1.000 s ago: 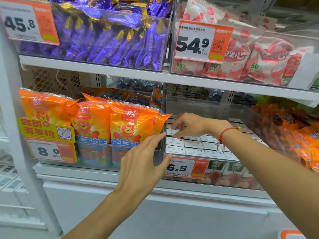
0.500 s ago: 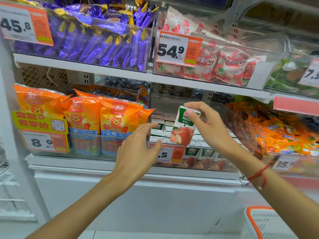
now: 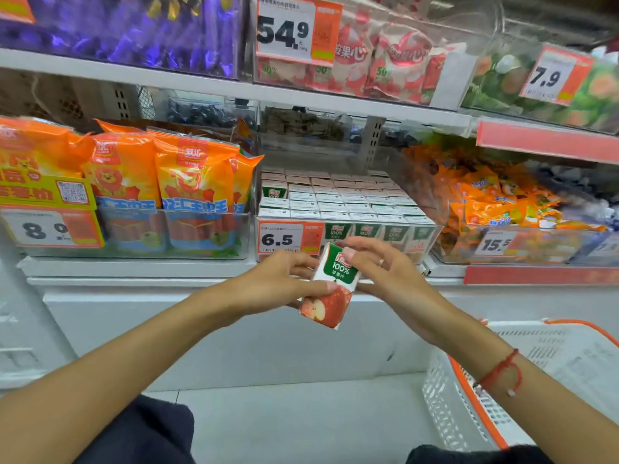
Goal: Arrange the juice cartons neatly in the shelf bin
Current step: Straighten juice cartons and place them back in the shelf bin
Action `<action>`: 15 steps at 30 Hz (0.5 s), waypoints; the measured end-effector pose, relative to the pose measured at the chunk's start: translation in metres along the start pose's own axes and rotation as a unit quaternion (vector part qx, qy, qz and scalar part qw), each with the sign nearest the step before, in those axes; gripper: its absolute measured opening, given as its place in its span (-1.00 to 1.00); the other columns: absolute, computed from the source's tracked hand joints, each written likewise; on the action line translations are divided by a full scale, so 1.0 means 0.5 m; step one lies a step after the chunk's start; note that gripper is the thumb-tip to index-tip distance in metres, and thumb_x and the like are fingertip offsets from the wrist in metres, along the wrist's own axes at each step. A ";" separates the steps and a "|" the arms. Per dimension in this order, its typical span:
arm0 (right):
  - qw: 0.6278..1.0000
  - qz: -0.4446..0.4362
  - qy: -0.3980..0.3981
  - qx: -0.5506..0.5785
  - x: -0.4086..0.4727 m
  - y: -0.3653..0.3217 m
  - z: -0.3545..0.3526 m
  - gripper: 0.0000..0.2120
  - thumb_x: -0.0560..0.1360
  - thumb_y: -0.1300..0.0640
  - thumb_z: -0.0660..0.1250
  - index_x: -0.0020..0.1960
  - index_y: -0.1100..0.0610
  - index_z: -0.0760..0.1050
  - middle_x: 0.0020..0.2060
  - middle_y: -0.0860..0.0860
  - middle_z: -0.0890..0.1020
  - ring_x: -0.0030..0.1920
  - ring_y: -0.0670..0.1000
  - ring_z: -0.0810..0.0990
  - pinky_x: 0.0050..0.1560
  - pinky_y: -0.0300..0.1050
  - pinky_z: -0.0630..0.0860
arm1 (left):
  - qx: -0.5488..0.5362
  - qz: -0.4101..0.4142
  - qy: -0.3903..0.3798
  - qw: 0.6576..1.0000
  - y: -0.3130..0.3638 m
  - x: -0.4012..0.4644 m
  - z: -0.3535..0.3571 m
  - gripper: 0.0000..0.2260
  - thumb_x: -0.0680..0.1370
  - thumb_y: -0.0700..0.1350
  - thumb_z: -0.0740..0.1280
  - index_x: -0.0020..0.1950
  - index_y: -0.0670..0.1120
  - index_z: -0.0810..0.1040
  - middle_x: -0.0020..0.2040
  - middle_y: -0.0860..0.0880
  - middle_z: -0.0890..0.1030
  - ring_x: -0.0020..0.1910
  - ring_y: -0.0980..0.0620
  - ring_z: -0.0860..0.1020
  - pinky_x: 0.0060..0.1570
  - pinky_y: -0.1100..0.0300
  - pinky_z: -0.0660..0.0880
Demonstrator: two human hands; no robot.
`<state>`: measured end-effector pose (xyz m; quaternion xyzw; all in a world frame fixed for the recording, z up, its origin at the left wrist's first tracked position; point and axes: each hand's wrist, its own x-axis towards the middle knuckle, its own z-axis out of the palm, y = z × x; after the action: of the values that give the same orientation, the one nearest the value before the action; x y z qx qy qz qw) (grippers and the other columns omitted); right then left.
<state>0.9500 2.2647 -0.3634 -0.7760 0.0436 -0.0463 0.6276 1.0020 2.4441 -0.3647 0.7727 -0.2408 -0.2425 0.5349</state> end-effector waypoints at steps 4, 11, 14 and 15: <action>0.996 0.068 -0.060 0.011 -0.004 0.016 -0.006 -0.74 0.60 -0.01 0.26 0.24 0.04 0.50 0.06 0.01 0.69 0.02 -0.05 0.68 0.08 -0.16 0.60 | -0.033 -0.018 0.030 0.999 -0.021 0.009 0.000 -0.88 0.53 -0.03 0.40 0.07 0.08 0.59 -0.10 0.15 0.70 -0.15 0.26 0.66 -0.27 0.39 0.55; 0.996 0.070 -0.046 -0.021 0.011 0.036 0.015 -0.72 0.60 -0.07 0.24 0.21 0.04 0.54 0.04 0.04 0.69 -0.07 -0.06 0.68 -0.02 -0.22 0.59 | -0.104 -0.052 0.047 0.992 -0.030 0.011 0.008 -0.79 0.61 0.00 0.29 0.20 -0.01 0.58 0.02 0.05 0.71 -0.02 0.15 0.67 -0.18 0.35 0.58; 0.997 0.070 -0.019 -0.038 0.021 0.038 0.021 -0.70 0.58 -0.14 0.24 0.19 0.00 0.53 0.01 0.06 0.68 -0.16 -0.08 0.65 -0.09 -0.22 0.56 | -0.124 -0.057 0.040 0.990 -0.025 0.010 0.013 -0.80 0.62 0.05 0.26 0.17 0.04 0.59 0.00 0.07 0.71 -0.04 0.15 0.68 -0.16 0.33 0.59; 0.997 0.067 -0.012 -0.042 0.024 0.038 0.021 -0.70 0.58 -0.15 0.23 0.19 0.00 0.53 0.01 0.05 0.68 -0.16 -0.07 0.65 -0.11 -0.23 0.55 | -0.132 -0.057 0.041 0.989 -0.024 0.010 0.014 -0.79 0.61 0.06 0.26 0.18 0.06 0.58 0.02 0.08 0.71 -0.01 0.14 0.67 -0.10 0.29 0.60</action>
<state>0.9631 2.2695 -0.3839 -0.7972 0.0899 0.0074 0.5969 1.0029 2.4399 -0.3786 0.7172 -0.1404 -0.2701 0.6269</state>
